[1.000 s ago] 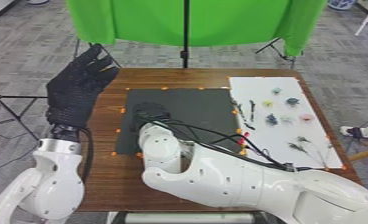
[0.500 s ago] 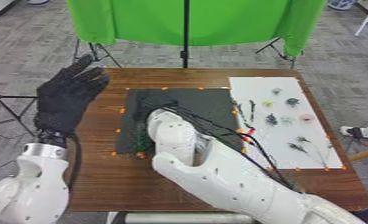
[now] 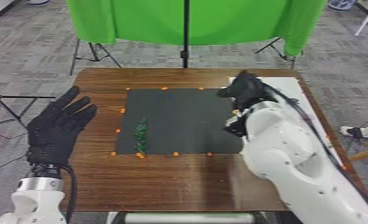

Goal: Arrange flowers

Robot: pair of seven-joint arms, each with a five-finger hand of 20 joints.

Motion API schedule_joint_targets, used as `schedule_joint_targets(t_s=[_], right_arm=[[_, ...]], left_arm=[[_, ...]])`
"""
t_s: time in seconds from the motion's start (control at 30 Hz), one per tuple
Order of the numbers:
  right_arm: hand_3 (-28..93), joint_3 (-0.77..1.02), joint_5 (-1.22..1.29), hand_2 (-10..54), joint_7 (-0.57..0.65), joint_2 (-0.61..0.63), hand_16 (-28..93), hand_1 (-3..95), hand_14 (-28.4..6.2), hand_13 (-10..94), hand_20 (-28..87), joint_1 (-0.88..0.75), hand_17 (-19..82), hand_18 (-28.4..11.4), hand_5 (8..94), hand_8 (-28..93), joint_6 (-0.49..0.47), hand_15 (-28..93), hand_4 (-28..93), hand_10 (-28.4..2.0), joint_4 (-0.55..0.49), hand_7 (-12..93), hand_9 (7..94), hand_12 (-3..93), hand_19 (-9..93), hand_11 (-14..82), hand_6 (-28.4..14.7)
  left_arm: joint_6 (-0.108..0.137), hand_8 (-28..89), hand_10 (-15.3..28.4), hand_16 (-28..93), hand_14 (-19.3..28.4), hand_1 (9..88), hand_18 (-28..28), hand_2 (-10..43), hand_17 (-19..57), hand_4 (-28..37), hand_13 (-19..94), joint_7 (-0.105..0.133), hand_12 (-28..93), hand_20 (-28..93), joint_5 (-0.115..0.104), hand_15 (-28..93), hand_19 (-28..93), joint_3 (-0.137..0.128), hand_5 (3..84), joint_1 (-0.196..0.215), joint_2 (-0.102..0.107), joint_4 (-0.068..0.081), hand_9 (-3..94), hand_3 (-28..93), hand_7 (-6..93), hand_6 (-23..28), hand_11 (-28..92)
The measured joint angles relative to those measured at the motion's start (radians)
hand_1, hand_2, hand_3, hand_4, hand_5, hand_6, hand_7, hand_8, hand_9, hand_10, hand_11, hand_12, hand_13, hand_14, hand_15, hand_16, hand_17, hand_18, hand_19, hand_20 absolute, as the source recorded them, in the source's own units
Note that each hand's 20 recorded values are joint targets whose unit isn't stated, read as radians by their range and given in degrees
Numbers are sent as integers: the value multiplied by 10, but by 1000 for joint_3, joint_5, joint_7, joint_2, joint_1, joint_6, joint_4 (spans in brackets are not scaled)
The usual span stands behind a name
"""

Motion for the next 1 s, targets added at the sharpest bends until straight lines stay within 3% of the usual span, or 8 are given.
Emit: schedule_joint_targets(t_s=[0.1,0.37,0.6,0.8,0.9,1.0], right_arm=[[747,157,0,-75,37,124,135,364,-135,708,190,-142,289,-254,682,-114,67,694,-253,-165,-56,144,781,184,899,378,-33],[748,461,-33,-90,141,290,124,359,-153,665,197,-479,264,-262,610,-114,19,728,-260,-184,-70,136,724,177,891,391,-27],[742,490,-56,-94,176,288,116,356,-156,654,207,-612,254,-263,611,-114,-83,739,-261,-186,-49,138,712,173,883,395,-21],[743,433,-56,-95,176,287,112,365,-155,655,219,-620,256,-266,630,-114,-88,741,-263,-183,-4,140,714,172,880,398,-17],[743,399,-77,-95,179,290,109,393,-145,674,227,-605,274,-261,675,-119,-87,737,-271,-174,8,147,742,170,880,400,-7],[714,355,-112,-95,190,302,122,443,-124,713,236,-573,299,-255,755,-39,-74,722,-280,-147,28,148,790,177,890,403,-8]], left_arm=[[6,-88,213,-96,284,241,258,64,-81,-236,287,4,108,128,-3,528,576,-4,419,7,0,-4,382,805,121,115,263],[16,-89,213,-96,284,241,258,64,-81,-236,286,18,108,130,-8,527,575,-12,418,44,3,-17,381,803,122,114,262],[17,-89,213,-96,284,241,258,65,-81,-235,286,18,109,131,-8,527,575,-11,419,57,-2,-22,380,802,122,115,263],[18,-88,213,-96,284,241,259,64,-81,-235,286,13,108,136,-5,527,581,-13,420,60,-7,-25,380,803,121,116,263],[17,-88,213,-96,283,241,260,64,-80,-235,285,4,108,137,-2,527,581,-16,420,59,-16,-25,380,803,121,116,264],[17,-88,214,-96,283,241,260,64,-80,-235,286,-4,108,138,-1,528,581,-17,420,59,-22,-25,381,803,122,116,263]])
